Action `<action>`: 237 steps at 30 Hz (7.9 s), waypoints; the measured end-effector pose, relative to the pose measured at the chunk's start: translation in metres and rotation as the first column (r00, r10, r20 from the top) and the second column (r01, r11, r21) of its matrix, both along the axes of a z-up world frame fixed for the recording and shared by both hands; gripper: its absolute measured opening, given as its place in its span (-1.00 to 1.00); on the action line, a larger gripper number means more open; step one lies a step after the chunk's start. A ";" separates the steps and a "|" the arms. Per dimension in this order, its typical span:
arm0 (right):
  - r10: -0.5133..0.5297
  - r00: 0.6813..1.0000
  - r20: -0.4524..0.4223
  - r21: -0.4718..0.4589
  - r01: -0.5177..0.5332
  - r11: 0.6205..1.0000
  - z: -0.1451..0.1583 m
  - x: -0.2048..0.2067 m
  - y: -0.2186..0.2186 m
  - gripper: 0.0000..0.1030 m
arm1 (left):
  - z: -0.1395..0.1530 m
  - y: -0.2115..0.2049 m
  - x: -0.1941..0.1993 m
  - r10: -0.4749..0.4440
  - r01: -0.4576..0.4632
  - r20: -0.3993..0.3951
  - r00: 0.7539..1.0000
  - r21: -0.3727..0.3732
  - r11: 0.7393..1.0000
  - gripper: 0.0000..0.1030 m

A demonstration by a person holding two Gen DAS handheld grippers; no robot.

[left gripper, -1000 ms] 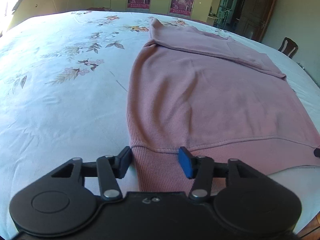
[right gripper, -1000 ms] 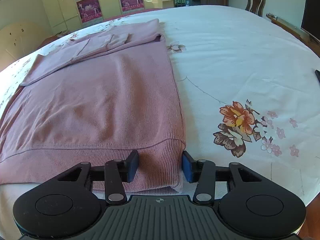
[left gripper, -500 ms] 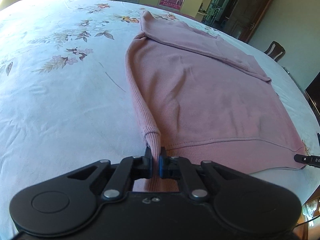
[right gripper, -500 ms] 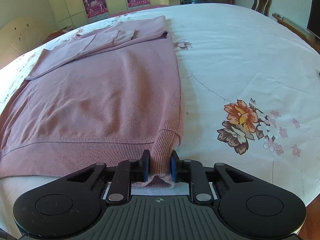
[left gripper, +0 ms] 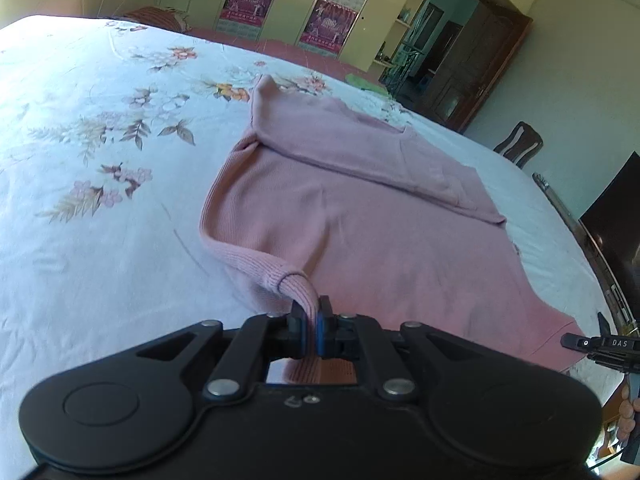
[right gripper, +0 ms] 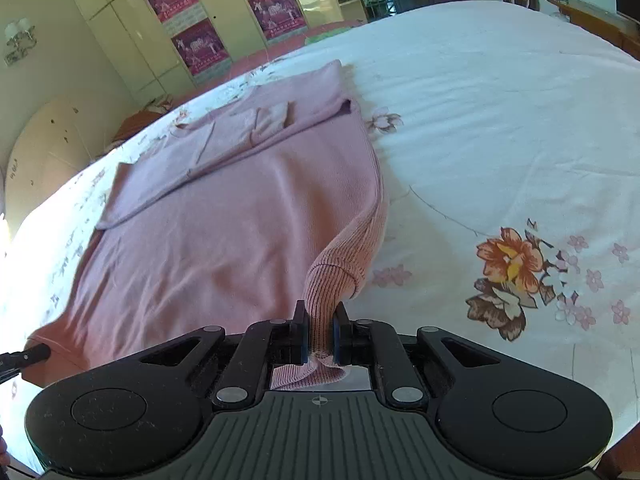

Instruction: Fold small clothes

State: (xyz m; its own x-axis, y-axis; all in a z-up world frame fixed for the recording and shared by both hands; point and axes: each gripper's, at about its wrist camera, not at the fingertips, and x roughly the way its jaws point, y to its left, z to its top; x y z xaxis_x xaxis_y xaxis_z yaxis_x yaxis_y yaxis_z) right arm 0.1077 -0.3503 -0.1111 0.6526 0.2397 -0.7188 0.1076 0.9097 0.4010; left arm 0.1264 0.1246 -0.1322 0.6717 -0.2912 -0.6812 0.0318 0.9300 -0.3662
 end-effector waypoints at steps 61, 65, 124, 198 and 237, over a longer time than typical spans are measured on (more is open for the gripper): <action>-0.090 0.996 -0.004 0.074 0.090 0.993 -0.028 0.420 -0.027 -0.80 | -0.029 -0.021 0.378 0.136 -0.135 0.010 0.991 0.194 0.972 -0.62; -0.081 0.997 0.016 0.090 0.079 0.993 -0.027 0.421 -0.033 -0.79 | -0.022 -0.013 0.373 0.123 -0.126 0.027 0.992 0.195 0.973 0.54; 0.137 0.990 0.037 -0.330 -0.117 0.937 -0.059 0.346 -0.001 -0.11 | -0.043 -0.033 0.329 0.014 -0.024 0.028 1.000 0.415 0.909 -0.57; 0.295 0.955 -0.023 -0.470 -0.271 0.840 -0.070 0.255 0.059 -0.55 | -0.047 -0.095 0.250 0.016 -0.015 0.001 1.000 0.369 0.929 -0.27; 0.294 0.949 0.116 -0.313 -0.246 0.917 -0.063 0.412 0.114 -0.11 | -0.050 -0.111 0.373 0.070 -0.078 0.036 0.997 0.340 0.937 0.07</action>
State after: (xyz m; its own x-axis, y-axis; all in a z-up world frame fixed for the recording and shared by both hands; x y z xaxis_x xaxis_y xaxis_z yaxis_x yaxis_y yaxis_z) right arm 0.5198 -0.2368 -0.1745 0.7029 0.2187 -0.6768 -0.2015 0.9738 0.1054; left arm 0.4997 0.0139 -0.1822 0.6993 0.0074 -0.7148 -0.0374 0.9990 -0.0262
